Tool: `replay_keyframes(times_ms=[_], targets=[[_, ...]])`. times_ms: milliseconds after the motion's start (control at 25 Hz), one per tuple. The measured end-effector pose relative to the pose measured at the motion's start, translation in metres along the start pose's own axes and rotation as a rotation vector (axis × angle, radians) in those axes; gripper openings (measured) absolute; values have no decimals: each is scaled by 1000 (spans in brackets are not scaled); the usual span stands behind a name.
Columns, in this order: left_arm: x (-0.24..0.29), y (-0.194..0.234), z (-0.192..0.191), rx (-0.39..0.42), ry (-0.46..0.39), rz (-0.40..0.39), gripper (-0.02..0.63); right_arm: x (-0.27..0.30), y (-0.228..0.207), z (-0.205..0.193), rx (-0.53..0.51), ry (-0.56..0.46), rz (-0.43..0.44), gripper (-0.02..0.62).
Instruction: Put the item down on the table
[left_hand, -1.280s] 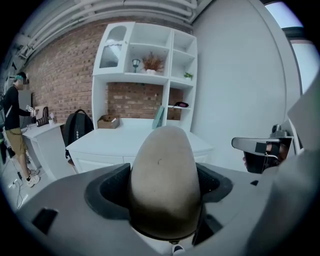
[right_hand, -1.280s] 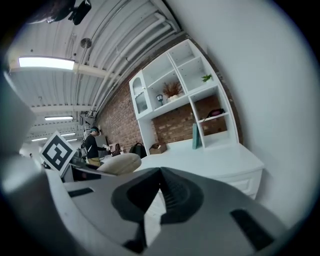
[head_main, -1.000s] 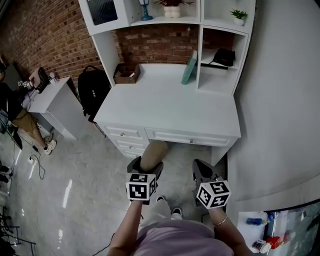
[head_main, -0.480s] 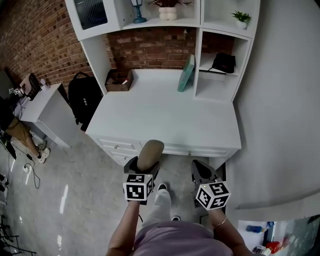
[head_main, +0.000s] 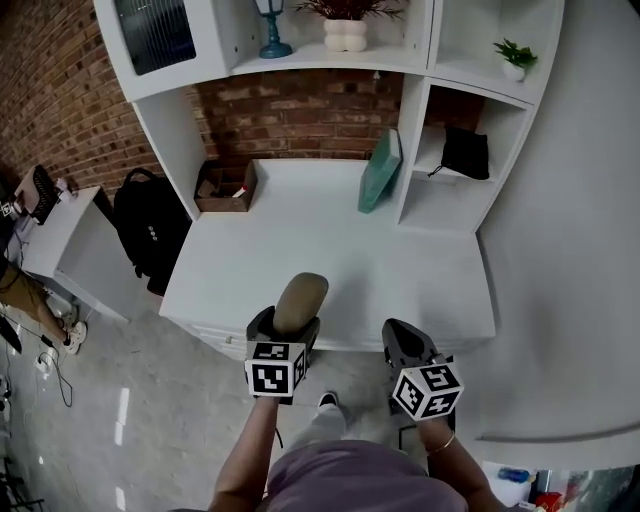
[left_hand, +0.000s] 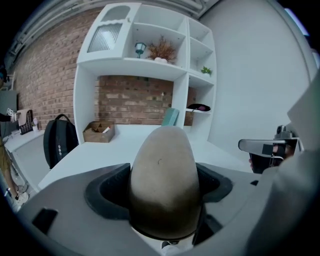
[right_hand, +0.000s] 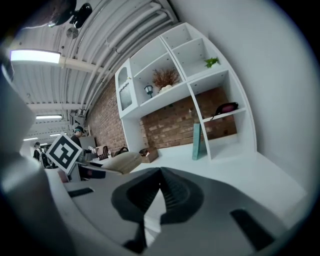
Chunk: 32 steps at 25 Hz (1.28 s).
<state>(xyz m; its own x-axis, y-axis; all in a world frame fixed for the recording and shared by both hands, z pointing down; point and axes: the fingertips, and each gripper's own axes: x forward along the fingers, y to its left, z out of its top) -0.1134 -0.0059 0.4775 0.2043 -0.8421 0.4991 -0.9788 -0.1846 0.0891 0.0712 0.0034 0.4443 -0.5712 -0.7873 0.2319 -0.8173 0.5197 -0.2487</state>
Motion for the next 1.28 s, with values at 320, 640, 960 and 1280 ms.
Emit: replay_keyframes(times_ms=[320, 640, 960, 1280], targets=[[63, 45, 37, 23, 11, -37, 390, 74, -7, 18, 10, 1, -38, 2], [99, 70, 60, 19, 9, -59, 390, 113, -13, 23, 10, 17, -60, 2], [129, 77, 75, 39, 17, -61, 390, 141, -25, 29, 15, 19, -59, 2], [165, 79, 97, 52, 20, -53, 390, 166, -48, 43, 18, 15, -51, 2]])
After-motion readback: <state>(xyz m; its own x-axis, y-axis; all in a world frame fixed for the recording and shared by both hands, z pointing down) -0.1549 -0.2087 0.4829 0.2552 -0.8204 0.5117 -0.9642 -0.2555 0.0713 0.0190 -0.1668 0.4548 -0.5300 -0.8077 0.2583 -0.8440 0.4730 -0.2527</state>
